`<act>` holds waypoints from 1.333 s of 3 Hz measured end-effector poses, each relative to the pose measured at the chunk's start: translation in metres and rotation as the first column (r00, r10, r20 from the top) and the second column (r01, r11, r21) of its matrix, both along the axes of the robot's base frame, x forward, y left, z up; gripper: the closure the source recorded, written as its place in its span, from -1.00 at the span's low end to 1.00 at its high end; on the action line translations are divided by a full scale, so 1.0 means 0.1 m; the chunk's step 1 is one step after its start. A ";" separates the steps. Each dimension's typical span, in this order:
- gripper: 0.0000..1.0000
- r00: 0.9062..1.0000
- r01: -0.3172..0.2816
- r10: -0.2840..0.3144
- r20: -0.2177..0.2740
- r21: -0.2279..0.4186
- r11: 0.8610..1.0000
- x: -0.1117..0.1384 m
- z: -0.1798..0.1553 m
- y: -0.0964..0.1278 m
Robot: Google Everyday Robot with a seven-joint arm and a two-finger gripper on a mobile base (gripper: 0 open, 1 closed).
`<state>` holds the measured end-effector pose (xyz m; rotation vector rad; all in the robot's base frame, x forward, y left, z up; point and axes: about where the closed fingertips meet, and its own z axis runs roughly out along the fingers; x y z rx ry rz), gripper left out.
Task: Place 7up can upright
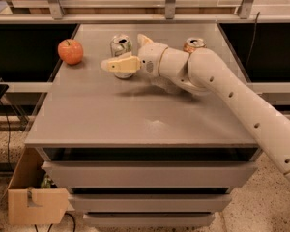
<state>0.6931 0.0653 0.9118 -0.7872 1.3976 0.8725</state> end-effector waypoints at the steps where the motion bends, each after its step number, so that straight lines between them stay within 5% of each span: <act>1: -1.00 1.000 -0.004 0.004 0.018 -0.003 1.000 -0.01 0.04 -0.01; 4: -1.00 0.997 0.000 0.002 0.072 -0.019 1.000 -0.06 0.30 -0.26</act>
Offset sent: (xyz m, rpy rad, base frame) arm -0.0018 -0.0192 0.0189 -0.0034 -0.0652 -0.0079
